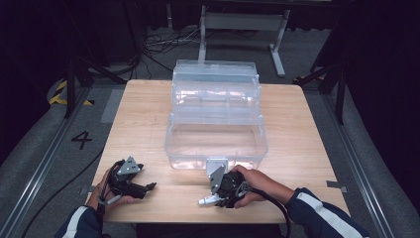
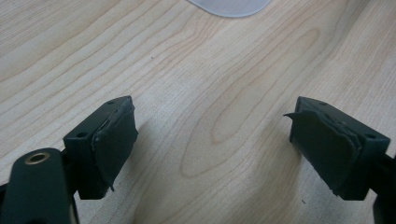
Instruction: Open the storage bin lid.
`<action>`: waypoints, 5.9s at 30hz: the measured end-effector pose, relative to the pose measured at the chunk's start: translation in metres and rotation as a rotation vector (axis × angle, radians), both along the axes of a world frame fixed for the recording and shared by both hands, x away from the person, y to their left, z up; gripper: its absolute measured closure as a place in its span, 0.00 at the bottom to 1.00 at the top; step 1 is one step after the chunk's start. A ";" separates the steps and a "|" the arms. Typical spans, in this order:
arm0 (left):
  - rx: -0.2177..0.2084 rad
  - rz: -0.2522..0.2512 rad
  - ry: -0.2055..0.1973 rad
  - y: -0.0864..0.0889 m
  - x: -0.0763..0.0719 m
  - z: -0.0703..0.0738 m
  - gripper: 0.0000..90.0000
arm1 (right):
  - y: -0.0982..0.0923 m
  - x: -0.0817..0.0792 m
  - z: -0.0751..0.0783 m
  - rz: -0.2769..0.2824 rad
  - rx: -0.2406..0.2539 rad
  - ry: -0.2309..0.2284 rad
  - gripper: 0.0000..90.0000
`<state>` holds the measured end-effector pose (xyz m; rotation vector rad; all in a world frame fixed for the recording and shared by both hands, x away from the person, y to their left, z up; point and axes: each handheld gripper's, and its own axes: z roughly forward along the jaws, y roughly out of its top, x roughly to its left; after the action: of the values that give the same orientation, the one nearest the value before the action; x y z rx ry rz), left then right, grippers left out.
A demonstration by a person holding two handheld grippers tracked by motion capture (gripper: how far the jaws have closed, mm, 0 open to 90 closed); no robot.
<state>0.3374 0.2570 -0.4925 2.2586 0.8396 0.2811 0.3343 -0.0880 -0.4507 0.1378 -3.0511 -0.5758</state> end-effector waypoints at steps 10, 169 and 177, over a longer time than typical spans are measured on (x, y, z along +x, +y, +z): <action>0.003 -0.004 -0.003 0.000 0.001 0.000 0.16 | 0.011 0.007 -0.003 -0.007 -0.039 0.029 0.71; 0.003 0.010 0.000 -0.001 0.002 0.000 0.16 | -0.040 0.133 0.042 -0.182 -0.199 -0.062 0.77; 0.007 0.008 -0.004 -0.001 0.002 0.000 0.16 | -0.051 0.131 0.054 -0.219 -0.140 -0.076 0.75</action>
<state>0.3398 0.2556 -0.4922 2.2614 0.8469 0.2922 0.4651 -0.1388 -0.3970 -0.1855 -3.1901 -0.3707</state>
